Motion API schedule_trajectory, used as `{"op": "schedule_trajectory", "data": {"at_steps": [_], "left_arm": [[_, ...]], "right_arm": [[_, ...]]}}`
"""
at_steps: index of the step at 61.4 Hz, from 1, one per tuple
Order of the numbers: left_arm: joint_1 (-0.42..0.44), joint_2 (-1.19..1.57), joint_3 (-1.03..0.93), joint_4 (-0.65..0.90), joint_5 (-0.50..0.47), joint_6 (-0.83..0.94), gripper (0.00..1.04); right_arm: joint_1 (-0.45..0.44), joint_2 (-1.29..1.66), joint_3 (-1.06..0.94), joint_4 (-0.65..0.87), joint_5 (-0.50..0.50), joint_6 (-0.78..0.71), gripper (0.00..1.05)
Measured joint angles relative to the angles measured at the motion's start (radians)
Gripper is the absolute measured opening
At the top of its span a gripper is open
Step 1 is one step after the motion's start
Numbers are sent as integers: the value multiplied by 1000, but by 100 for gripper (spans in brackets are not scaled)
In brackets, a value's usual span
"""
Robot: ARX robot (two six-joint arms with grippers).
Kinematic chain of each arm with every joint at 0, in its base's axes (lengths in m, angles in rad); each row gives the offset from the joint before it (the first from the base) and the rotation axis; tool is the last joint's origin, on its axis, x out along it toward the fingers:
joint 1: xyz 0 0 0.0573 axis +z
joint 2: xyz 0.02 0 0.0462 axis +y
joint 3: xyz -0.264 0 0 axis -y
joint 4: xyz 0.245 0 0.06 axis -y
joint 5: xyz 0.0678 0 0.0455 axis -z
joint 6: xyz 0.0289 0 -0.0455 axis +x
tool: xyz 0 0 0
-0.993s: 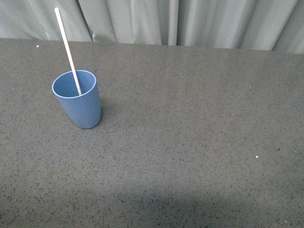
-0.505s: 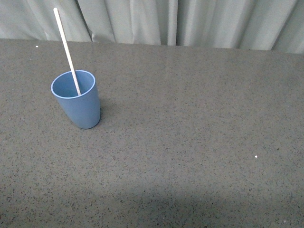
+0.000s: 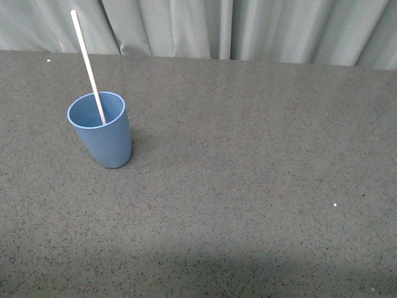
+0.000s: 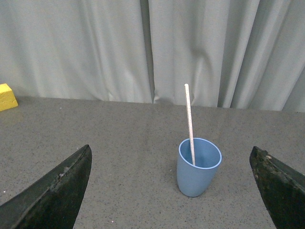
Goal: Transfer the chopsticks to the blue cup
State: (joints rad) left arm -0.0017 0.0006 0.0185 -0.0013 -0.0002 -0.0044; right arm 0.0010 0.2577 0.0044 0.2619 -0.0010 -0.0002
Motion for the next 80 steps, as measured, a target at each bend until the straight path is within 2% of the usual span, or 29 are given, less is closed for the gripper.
{"op": "schedule_trajectory", "data": {"at_steps": [20,26,36,40,70,72,80], "left_arm": [[0,0,0,0,0,0,98],[0,0,0,0,0,0,98],[0,0,0,0,0,0,98],[0,0,0,0,0,0,98],[0,0,0,0,0,0,98],[0,0,0,0,0,0,98],[0,0,0,0,0,0,98]], "right_arm": [[0,-89,0,-90,0,0,1],[0,-214,1,-249,0,0,1],[0,-253,1,-260,0,0,1],[0,-253,1,-260,0,0,10],[0,-253,1,-260,-1,0,95],[0,-253,1,-260,0,1,97],[0,-253,1,-260,0,0,95]]}}
